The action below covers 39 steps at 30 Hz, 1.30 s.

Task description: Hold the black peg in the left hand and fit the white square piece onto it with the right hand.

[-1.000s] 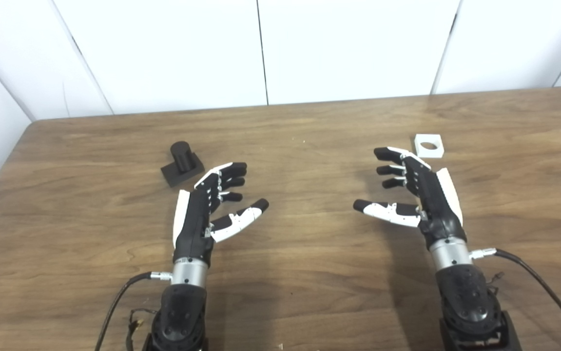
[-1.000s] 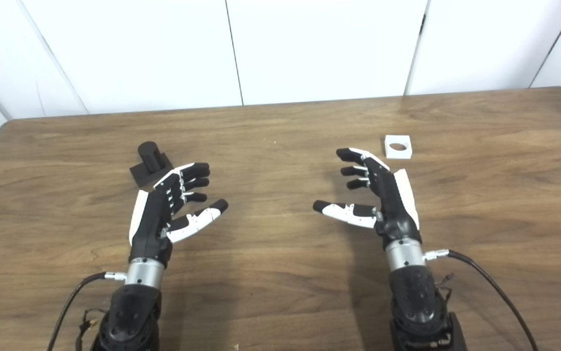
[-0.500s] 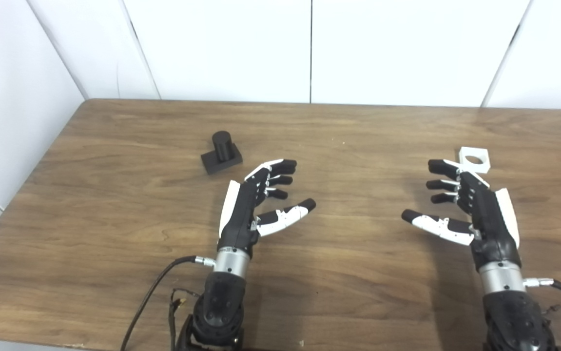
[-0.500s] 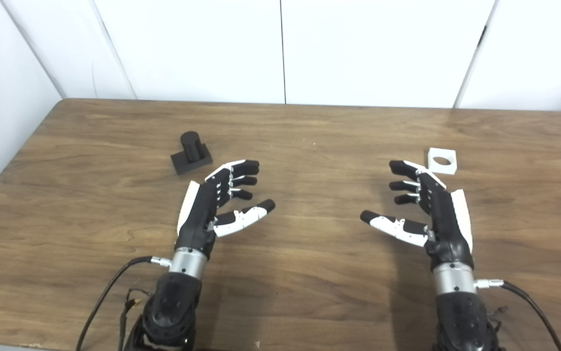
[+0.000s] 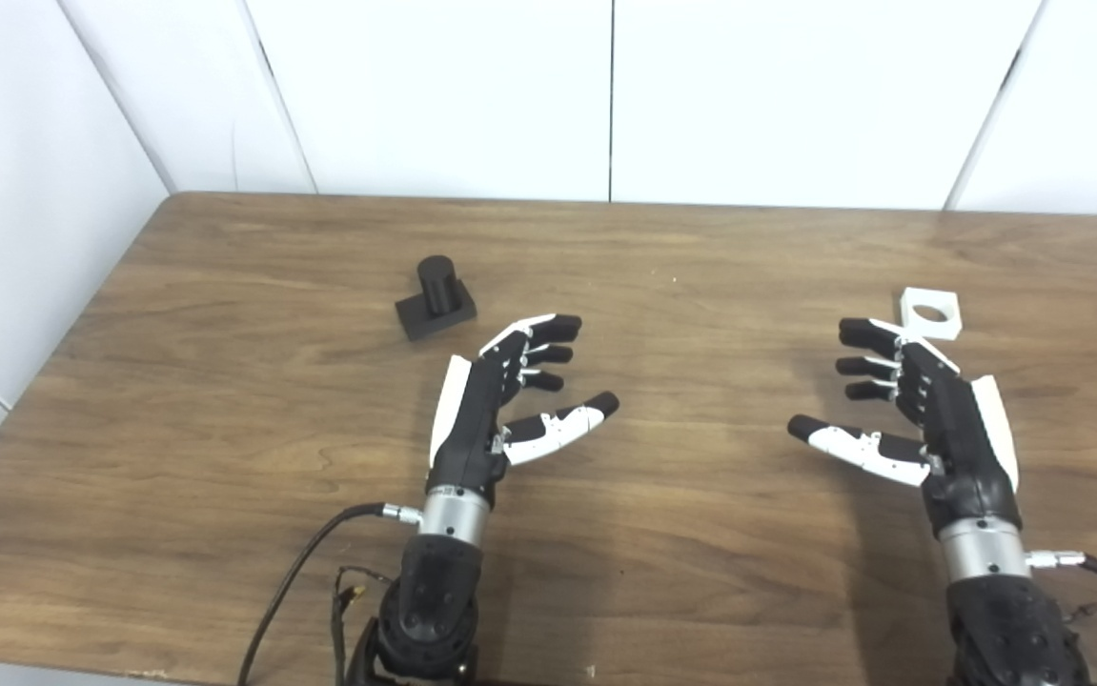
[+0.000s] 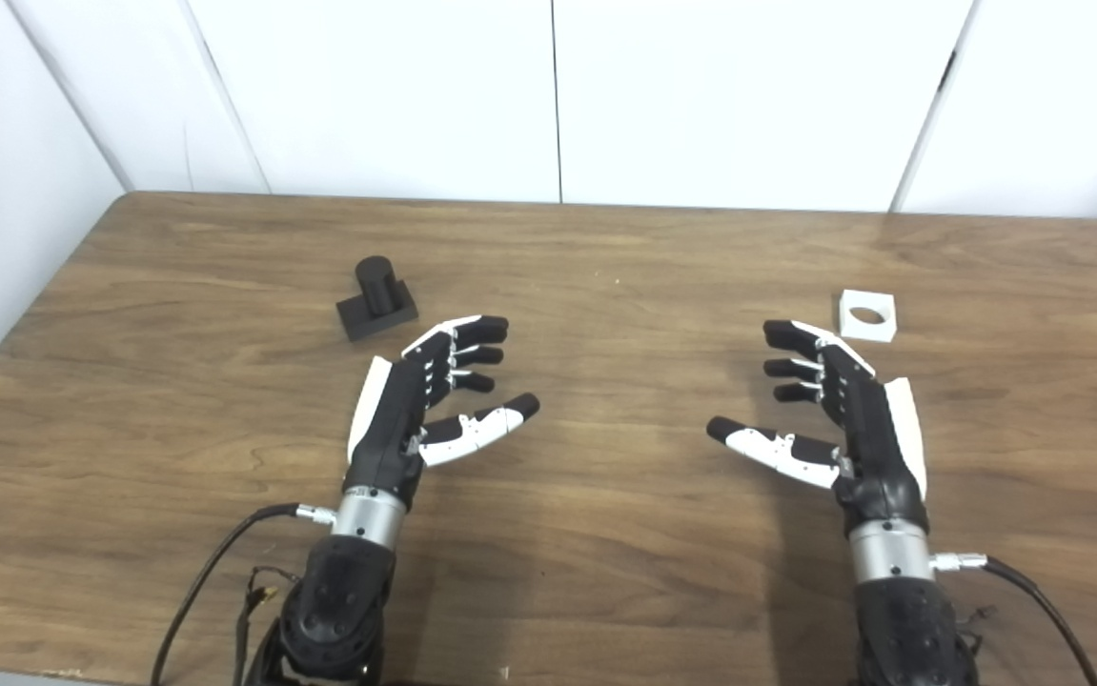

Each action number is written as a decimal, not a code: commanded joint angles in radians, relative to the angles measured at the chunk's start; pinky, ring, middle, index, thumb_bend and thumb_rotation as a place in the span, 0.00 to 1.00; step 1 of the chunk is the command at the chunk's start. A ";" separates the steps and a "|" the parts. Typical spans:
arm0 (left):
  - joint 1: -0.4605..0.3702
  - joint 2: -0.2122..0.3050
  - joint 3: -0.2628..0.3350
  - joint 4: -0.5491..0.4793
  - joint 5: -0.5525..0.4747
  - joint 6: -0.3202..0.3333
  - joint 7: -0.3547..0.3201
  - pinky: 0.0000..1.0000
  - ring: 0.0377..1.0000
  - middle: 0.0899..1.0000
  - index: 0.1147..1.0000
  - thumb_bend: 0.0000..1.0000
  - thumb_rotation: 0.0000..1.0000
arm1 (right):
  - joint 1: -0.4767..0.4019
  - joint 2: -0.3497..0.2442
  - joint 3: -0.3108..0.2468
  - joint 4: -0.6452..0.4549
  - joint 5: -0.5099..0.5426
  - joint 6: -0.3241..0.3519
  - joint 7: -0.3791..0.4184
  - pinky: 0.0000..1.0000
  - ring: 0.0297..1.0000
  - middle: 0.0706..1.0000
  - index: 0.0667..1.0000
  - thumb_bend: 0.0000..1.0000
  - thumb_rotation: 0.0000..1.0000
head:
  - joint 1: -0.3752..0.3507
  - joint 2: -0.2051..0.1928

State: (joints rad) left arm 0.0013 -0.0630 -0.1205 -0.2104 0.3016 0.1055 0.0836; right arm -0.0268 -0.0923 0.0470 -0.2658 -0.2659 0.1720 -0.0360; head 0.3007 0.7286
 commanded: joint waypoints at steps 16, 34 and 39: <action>-0.015 -0.014 -0.007 -0.016 0.025 -0.038 0.023 0.62 0.71 0.74 0.67 0.69 0.12 | -0.021 -0.015 -0.006 -0.031 0.014 -0.032 0.009 0.61 0.70 0.76 0.72 0.71 0.00 | 0.079 -0.014; -0.013 0.002 0.003 -0.059 0.029 -0.012 0.001 0.60 0.71 0.74 0.67 0.67 0.10 | -0.012 -0.001 -0.002 -0.060 0.005 0.008 0.013 0.61 0.69 0.75 0.72 0.72 0.00 | 0.074 -0.003; -0.023 0.025 0.020 -0.110 0.073 0.026 0.001 0.59 0.68 0.71 0.65 0.68 0.11 | -0.009 -0.003 -0.003 -0.058 0.004 0.009 0.014 0.62 0.69 0.75 0.71 0.72 0.00 | 0.078 -0.004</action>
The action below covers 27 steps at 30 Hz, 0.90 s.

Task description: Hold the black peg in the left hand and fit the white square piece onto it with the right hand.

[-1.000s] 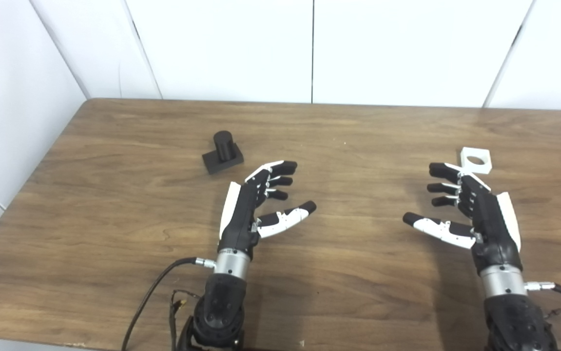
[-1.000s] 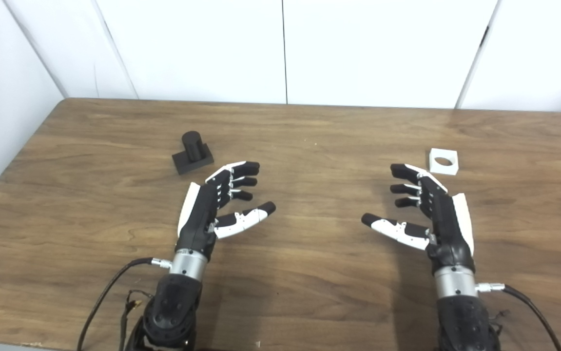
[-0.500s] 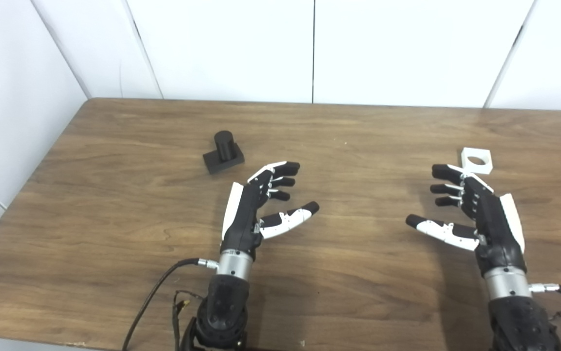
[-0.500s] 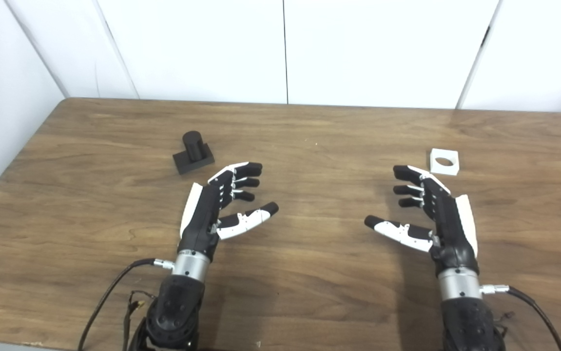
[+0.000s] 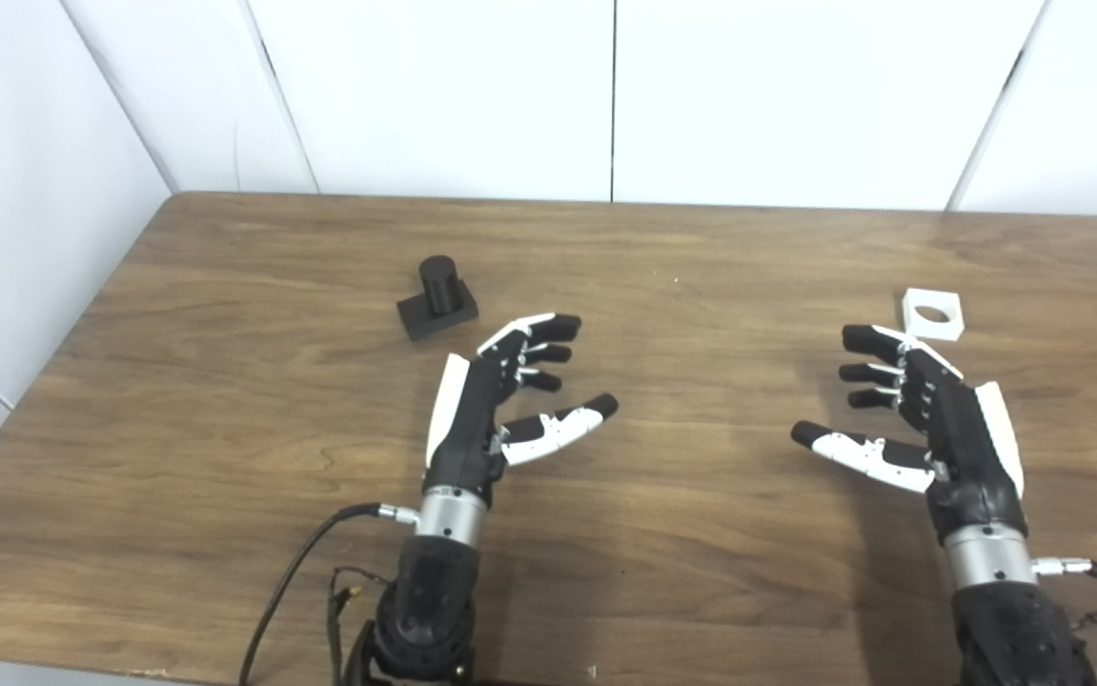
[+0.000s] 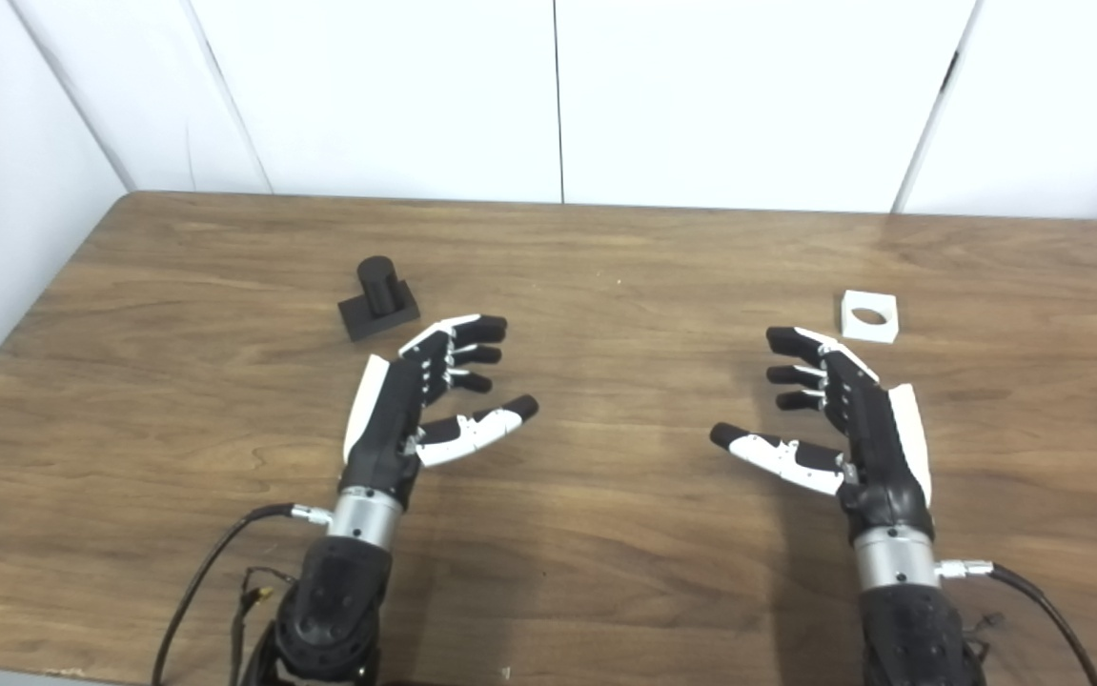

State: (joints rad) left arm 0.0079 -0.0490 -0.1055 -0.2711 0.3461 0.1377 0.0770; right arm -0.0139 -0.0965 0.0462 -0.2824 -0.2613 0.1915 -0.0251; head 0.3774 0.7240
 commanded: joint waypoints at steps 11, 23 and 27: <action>-0.087 0.093 0.048 -0.114 0.080 0.073 -0.015 0.60 0.69 0.71 0.64 0.71 0.13 | -0.018 -0.004 -0.006 -0.041 0.005 -0.002 0.012 0.62 0.67 0.74 0.72 0.72 0.00 | 0.008 -0.004; -0.177 0.183 0.093 -0.114 0.182 0.117 -0.025 0.64 0.71 0.71 0.67 0.70 0.15 | -0.014 -0.015 -0.009 -0.049 0.012 0.004 0.029 0.63 0.67 0.74 0.71 0.71 0.00 | 0.014 -0.005; -0.233 0.213 0.120 -0.088 0.167 0.124 -0.037 0.64 0.73 0.73 0.66 0.70 0.12 | -0.010 -0.015 -0.009 -0.051 0.016 0.001 0.031 0.59 0.67 0.74 0.69 0.70 0.00 | 0.022 -0.009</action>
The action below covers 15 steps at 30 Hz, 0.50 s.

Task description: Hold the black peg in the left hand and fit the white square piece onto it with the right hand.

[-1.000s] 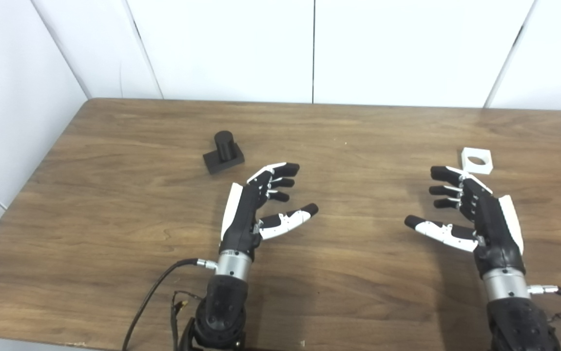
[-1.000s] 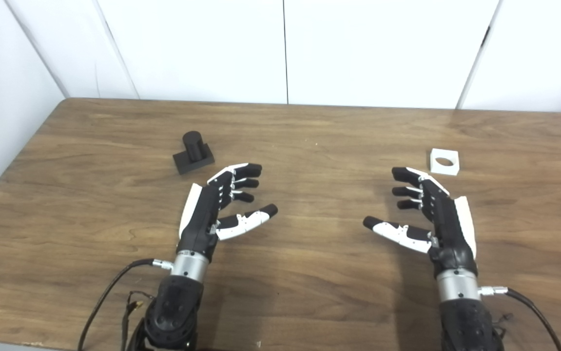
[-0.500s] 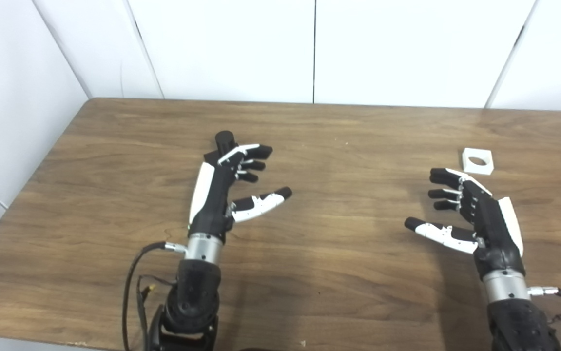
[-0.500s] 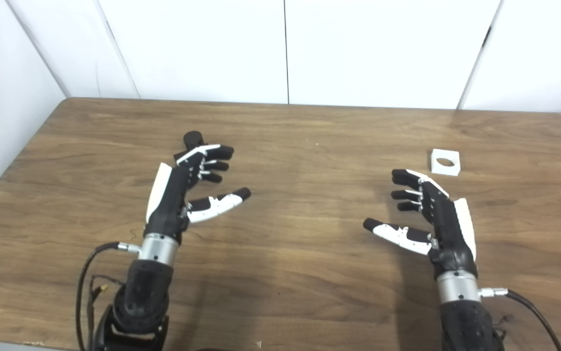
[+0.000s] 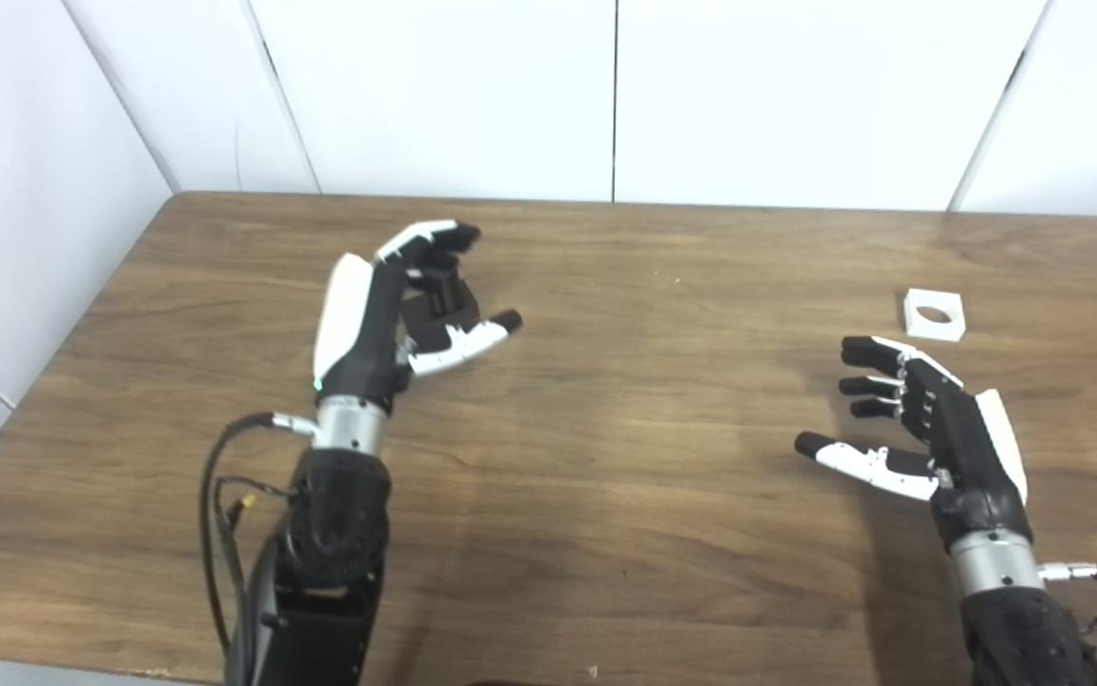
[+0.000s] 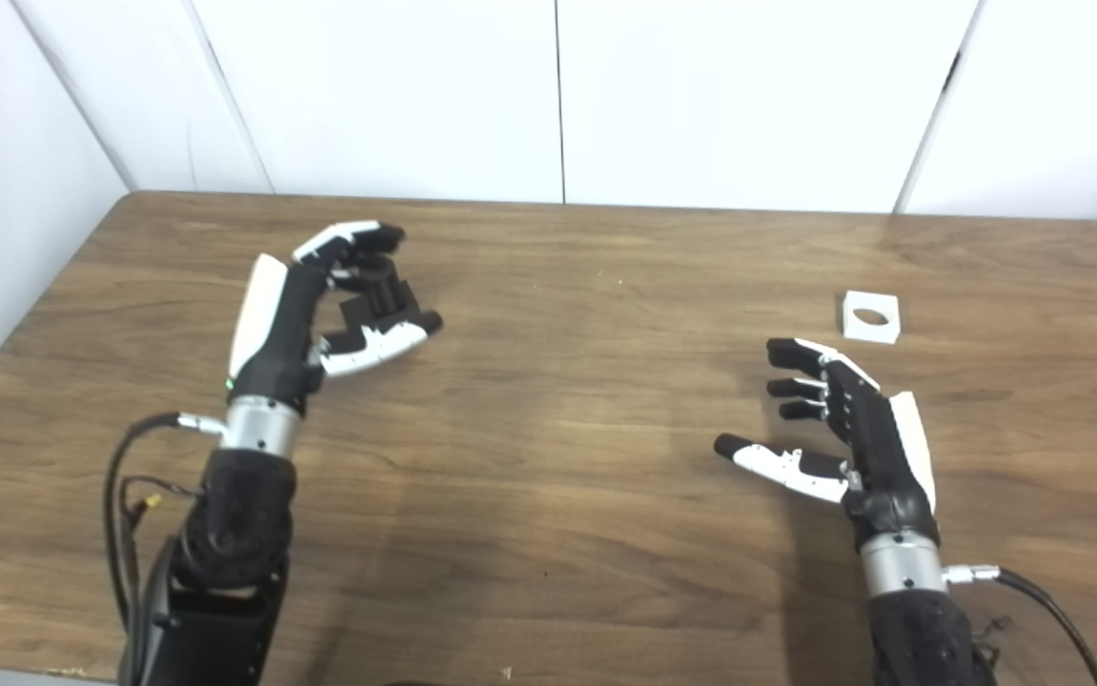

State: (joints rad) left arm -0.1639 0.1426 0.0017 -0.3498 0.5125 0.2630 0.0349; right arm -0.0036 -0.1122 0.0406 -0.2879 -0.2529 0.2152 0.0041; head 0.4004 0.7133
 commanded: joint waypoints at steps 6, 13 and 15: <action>-0.107 0.070 0.016 0.031 0.056 0.010 0.004 0.68 0.79 0.78 0.67 0.69 0.14 | -0.022 0.000 -0.007 -0.051 0.012 -0.015 0.003 0.59 0.66 0.73 0.69 0.69 0.00 | -0.001 0.000; -0.165 0.143 0.023 0.127 0.115 -0.003 0.030 0.65 0.79 0.80 0.67 0.70 0.19 | -0.023 0.000 -0.012 -0.055 0.006 -0.005 -0.001 0.58 0.65 0.73 0.69 0.69 0.00 | -0.005 -0.001; -0.177 0.157 0.025 0.145 0.127 0.006 0.032 0.63 0.79 0.80 0.67 0.71 0.18 | -0.022 0.001 -0.012 -0.056 0.006 -0.004 -0.001 0.58 0.65 0.73 0.69 0.68 0.00 | -0.007 0.000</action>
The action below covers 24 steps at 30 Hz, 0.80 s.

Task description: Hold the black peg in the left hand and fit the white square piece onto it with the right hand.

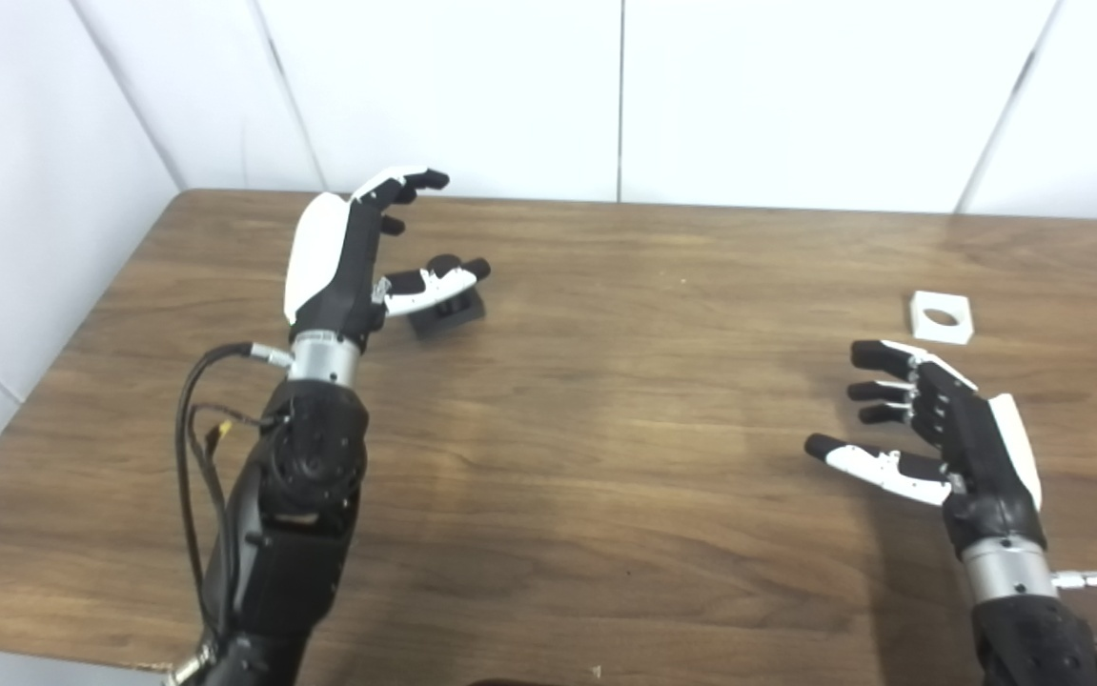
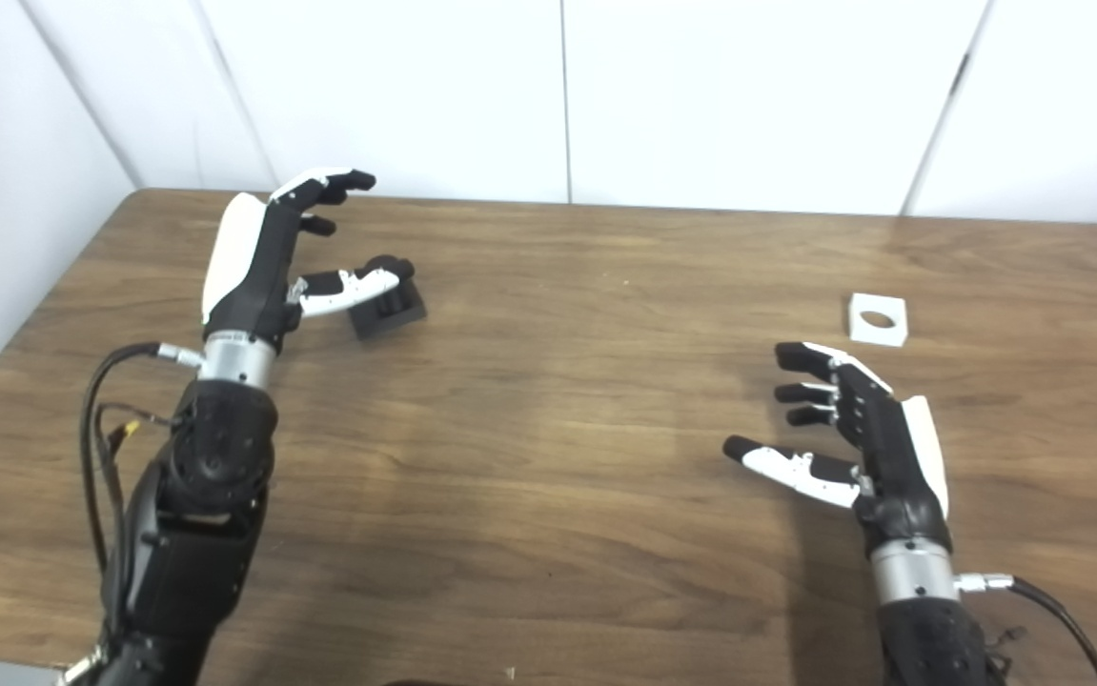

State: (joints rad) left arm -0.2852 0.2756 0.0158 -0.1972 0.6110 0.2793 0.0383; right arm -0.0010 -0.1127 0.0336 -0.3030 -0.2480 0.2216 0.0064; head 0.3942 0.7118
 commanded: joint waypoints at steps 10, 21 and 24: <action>-0.080 0.074 -0.005 0.042 0.064 0.026 -0.008 0.63 0.80 0.83 0.68 0.74 0.22 | -0.025 -0.001 -0.004 -0.045 0.007 -0.012 0.003 0.60 0.65 0.72 0.69 0.69 0.00 | -0.010 0.004; -0.086 0.104 -0.037 0.082 0.091 0.089 -0.056 0.74 0.91 0.92 0.72 0.82 0.35 | -0.026 -0.004 -0.004 -0.046 0.003 -0.012 0.003 0.57 0.64 0.73 0.69 0.69 0.00 | -0.009 0.009; -0.090 0.113 -0.045 0.094 0.099 0.101 -0.064 0.84 0.96 0.95 0.74 0.85 0.40 | -0.024 -0.003 -0.005 -0.043 0.005 -0.016 0.002 0.58 0.63 0.72 0.69 0.69 0.00 | -0.011 0.007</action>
State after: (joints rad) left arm -0.3203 0.3481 -0.0338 -0.0985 0.6858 0.3785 -0.0343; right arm -0.0009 -0.1146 0.0330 -0.3068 -0.2476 0.2235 0.0070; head 0.3820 0.7179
